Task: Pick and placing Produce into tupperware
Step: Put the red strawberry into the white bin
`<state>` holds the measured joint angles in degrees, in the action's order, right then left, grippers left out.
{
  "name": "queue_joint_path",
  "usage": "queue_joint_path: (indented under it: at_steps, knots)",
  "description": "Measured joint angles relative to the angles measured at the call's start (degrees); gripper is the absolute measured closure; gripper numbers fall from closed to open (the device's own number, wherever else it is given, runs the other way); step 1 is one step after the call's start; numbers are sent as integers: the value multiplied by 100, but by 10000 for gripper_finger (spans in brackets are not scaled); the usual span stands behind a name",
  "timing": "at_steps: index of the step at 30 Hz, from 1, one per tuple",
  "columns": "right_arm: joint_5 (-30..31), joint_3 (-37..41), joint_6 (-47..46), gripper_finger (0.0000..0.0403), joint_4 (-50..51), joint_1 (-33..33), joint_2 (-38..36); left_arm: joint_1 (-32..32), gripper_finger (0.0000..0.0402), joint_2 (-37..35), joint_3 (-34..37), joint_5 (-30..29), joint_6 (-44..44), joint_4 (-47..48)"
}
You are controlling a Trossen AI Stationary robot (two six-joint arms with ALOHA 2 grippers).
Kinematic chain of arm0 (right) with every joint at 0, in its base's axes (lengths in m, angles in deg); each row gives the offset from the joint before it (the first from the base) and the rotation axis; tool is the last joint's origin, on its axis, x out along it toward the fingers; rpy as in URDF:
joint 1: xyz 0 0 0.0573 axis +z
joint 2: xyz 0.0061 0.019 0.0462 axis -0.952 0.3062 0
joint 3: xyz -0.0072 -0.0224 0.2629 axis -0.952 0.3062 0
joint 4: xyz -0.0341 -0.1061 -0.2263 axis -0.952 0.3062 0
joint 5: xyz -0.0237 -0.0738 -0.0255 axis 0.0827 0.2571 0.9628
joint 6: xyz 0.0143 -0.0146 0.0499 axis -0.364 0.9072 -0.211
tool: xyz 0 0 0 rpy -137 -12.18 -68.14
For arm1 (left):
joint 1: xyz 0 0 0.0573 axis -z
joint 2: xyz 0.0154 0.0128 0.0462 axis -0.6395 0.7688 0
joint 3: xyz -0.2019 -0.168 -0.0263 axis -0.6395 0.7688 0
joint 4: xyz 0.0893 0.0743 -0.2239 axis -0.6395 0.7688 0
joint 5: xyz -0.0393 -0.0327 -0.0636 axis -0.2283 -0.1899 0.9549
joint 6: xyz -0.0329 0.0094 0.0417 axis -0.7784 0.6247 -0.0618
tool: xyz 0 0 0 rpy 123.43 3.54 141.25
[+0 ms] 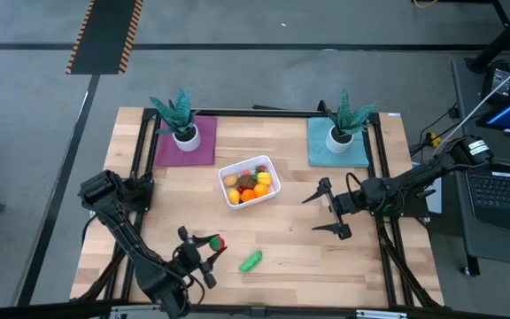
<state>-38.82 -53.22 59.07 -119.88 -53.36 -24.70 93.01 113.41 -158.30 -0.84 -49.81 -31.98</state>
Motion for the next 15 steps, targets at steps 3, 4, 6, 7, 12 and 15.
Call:
queue_joint_path:
  at_steps: [3,4,6,7,12,15]
  knots:
    - [39,0,17,11,0,-33,2,-151,236,0,1,34,16,77]
    - [56,0,18,11,-2,-52,2,-210,236,-5,28,34,22,76]
    - [105,0,17,11,-2,-104,2,-345,236,-13,146,35,13,84]
    - [113,0,15,11,-2,-135,2,-414,236,-11,222,45,-19,86]
    - [116,0,-117,11,-2,-295,2,-766,236,-11,641,51,-430,61]
    - [118,0,-113,11,-2,-359,4,-932,236,-11,796,51,-488,-12]
